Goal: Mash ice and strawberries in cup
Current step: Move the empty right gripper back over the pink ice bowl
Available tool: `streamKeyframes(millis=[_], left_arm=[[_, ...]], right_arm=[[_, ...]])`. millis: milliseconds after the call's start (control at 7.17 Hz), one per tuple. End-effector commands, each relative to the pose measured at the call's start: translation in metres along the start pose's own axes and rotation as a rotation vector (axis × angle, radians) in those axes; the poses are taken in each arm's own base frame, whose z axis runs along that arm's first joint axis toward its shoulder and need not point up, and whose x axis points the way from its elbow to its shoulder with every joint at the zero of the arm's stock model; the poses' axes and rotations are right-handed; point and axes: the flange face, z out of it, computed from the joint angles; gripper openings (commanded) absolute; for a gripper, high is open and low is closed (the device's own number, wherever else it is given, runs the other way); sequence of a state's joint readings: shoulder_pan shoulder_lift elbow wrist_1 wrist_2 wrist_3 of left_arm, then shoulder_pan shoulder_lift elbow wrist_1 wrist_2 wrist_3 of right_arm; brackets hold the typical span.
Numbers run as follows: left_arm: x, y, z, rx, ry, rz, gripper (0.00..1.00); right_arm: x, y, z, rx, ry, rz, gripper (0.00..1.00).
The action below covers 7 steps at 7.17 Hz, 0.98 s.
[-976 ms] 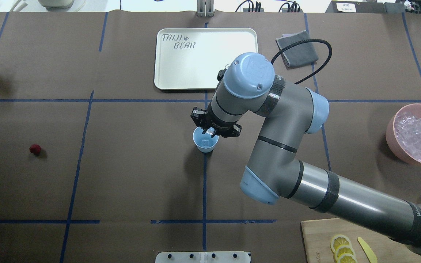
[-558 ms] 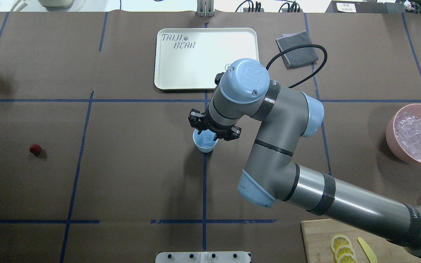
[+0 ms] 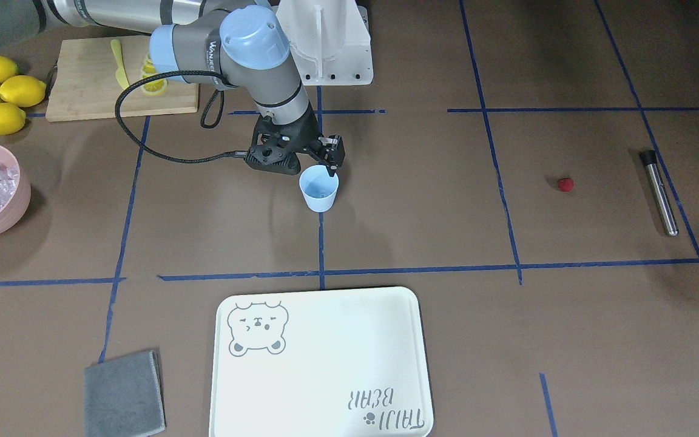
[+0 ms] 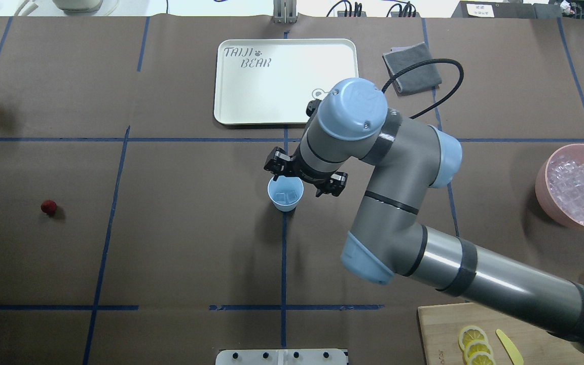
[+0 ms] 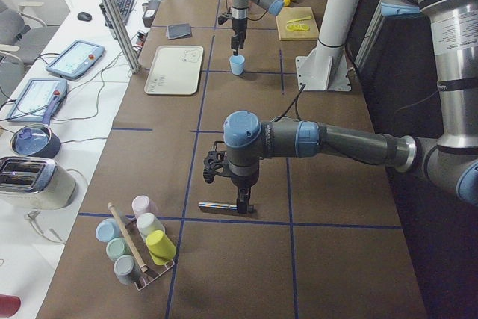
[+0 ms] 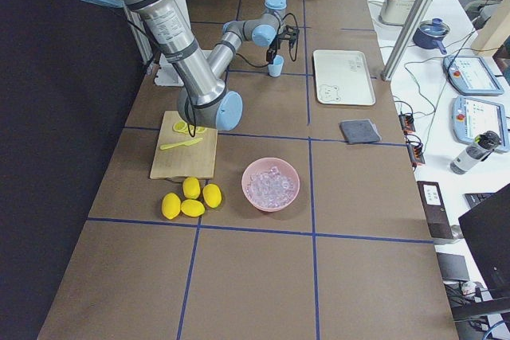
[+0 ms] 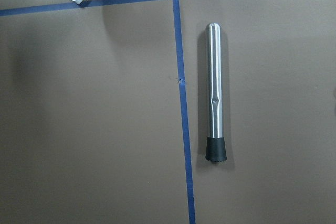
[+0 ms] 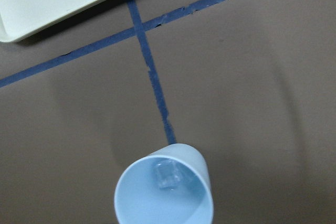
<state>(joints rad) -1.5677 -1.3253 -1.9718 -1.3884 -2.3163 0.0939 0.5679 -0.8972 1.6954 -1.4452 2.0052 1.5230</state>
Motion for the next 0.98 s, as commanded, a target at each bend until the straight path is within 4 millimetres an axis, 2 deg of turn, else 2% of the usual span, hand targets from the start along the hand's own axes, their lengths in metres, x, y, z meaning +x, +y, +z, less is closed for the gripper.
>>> streamKeyframes(millis=[0, 139, 418, 558, 697, 836], left_arm=[[-0.001, 0.001, 0.001, -0.002, 0.000, 0.000, 1.00], [-0.002, 0.004, 0.004, -0.008, 0.001, -0.004, 1.00], [-0.004, 0.007, 0.005, -0.013, 0.001, -0.010, 1.00], [-0.003, 0.007, 0.005, -0.012, 0.003, -0.009, 1.00], [-0.003, 0.007, 0.005, -0.012, 0.003, -0.009, 1.00], [-0.003, 0.007, 0.005, -0.012, 0.003, -0.009, 1.00]], right_arm=[[0.106, -0.023, -0.042, -0.014, 0.016, -0.161, 0.99], [0.162, -0.040, -0.061, -0.016, 0.046, -0.222, 0.99], [0.300, -0.056, -0.084, -0.024, 0.162, -0.400, 0.99], [0.366, -0.081, -0.107, -0.023, 0.215, -0.480, 0.99], [0.418, -0.099, -0.128, -0.015, 0.259, -0.532, 0.99], [0.455, -0.115, -0.144, 0.003, 0.288, -0.529, 0.99]])
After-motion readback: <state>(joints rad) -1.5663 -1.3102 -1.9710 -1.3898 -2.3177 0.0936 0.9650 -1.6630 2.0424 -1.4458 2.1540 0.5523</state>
